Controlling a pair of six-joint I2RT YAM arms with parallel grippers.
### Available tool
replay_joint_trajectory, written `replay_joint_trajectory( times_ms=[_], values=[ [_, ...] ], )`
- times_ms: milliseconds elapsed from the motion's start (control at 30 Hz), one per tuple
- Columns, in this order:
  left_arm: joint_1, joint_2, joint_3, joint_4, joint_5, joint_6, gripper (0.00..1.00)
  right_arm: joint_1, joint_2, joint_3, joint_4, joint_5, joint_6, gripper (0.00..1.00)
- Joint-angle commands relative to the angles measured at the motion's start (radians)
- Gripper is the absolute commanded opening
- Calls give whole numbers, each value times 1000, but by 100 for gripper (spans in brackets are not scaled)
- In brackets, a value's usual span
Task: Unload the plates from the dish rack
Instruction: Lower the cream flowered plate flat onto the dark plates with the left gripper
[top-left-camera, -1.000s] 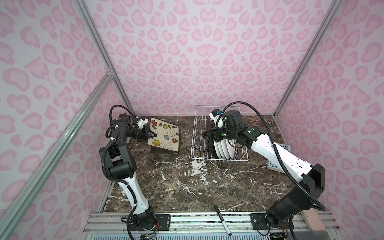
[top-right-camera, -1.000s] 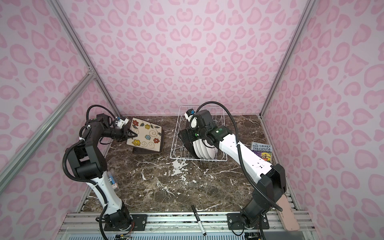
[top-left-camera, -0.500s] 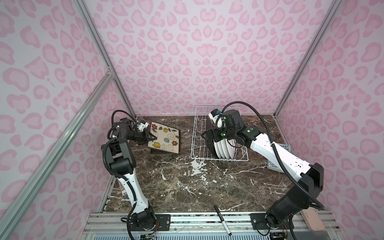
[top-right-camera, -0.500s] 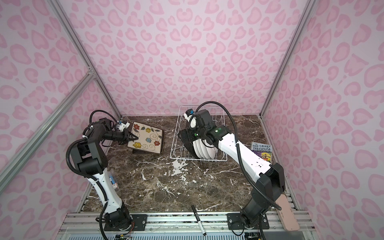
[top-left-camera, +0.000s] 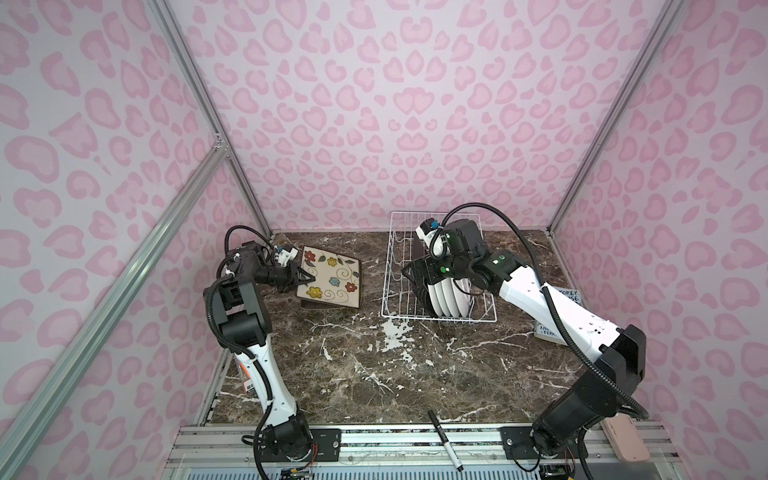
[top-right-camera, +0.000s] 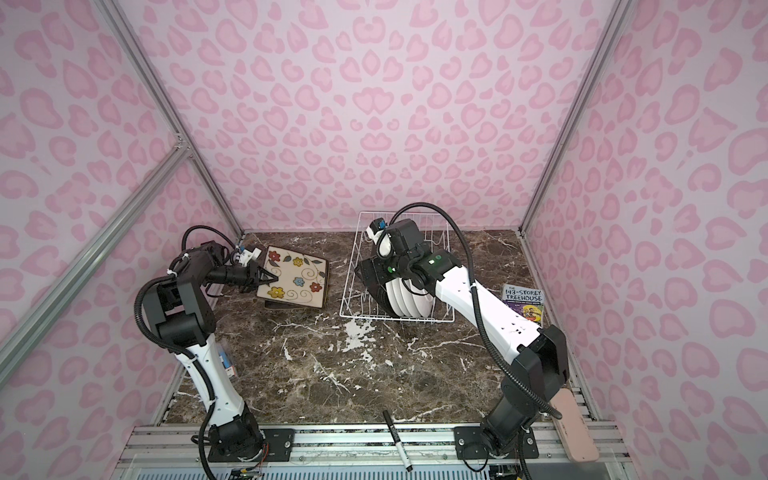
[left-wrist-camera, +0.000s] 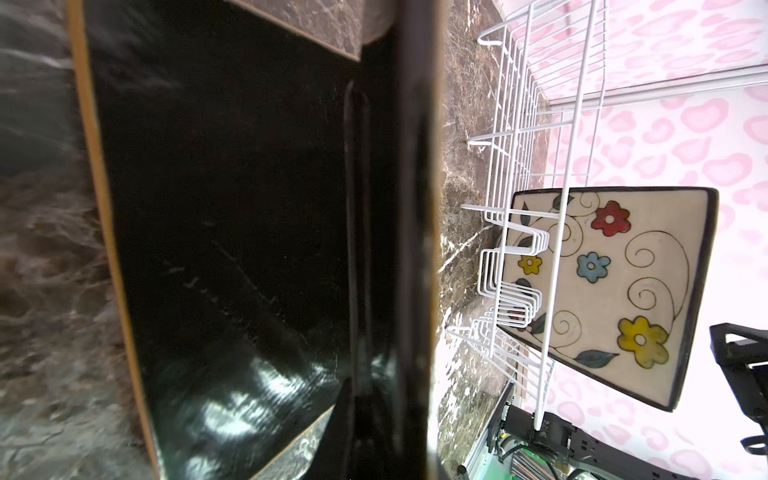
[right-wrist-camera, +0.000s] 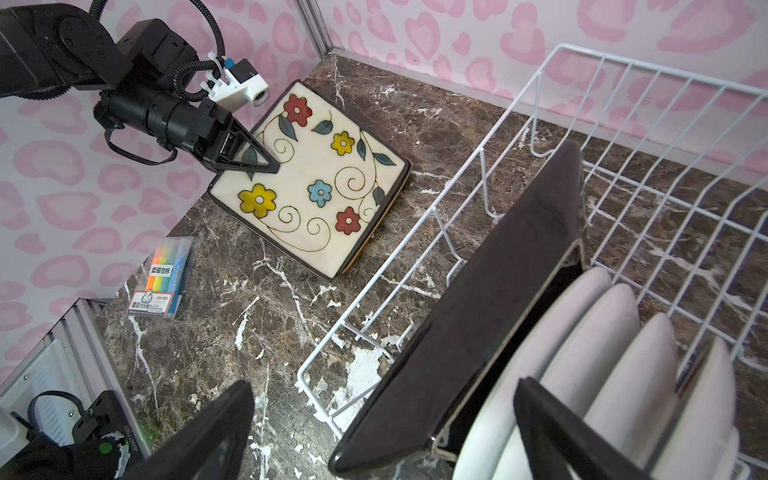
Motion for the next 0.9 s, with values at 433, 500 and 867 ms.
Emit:
replay_joint_trajectory(
  times_ms=[433, 500, 867],
  values=[
    [11, 26, -3, 35, -25, -37, 27, 16, 16, 19, -19, 24, -8, 99],
    [13, 25, -5, 45, -41, -46, 31, 18, 19, 22, -19, 25, -8, 99],
    [24, 18, -9, 82, -109, -91, 42, 31, 25, 22, -20, 41, -3, 99]
  ],
)
